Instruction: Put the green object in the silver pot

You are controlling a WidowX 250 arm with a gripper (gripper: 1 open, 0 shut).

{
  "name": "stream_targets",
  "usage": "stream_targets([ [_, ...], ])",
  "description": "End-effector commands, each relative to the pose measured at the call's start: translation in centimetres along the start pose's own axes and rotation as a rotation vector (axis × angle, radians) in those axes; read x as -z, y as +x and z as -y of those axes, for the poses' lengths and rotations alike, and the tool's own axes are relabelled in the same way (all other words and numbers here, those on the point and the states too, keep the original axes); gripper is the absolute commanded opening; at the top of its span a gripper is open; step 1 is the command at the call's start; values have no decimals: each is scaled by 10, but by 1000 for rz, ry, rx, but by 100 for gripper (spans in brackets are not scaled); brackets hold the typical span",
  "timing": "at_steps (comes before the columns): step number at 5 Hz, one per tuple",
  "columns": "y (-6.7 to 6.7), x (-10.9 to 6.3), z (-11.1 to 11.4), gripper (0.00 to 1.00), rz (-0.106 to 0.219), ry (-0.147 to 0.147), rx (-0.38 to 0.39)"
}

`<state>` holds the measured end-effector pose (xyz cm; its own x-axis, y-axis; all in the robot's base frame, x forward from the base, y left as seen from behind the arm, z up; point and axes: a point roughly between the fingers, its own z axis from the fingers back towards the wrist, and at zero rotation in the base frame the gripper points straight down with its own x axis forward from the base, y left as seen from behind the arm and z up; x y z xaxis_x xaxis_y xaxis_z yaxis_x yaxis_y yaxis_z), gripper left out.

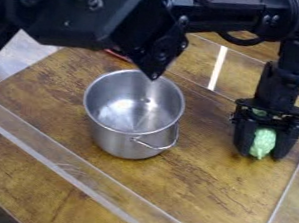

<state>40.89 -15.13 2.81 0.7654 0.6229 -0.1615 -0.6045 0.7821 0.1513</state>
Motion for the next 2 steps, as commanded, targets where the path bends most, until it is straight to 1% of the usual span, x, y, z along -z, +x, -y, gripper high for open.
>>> stream_targets([
  [1,9,-25,-18,0,8,-26,-42],
  [2,9,-47,-36,0,-16,-55,-63],
])
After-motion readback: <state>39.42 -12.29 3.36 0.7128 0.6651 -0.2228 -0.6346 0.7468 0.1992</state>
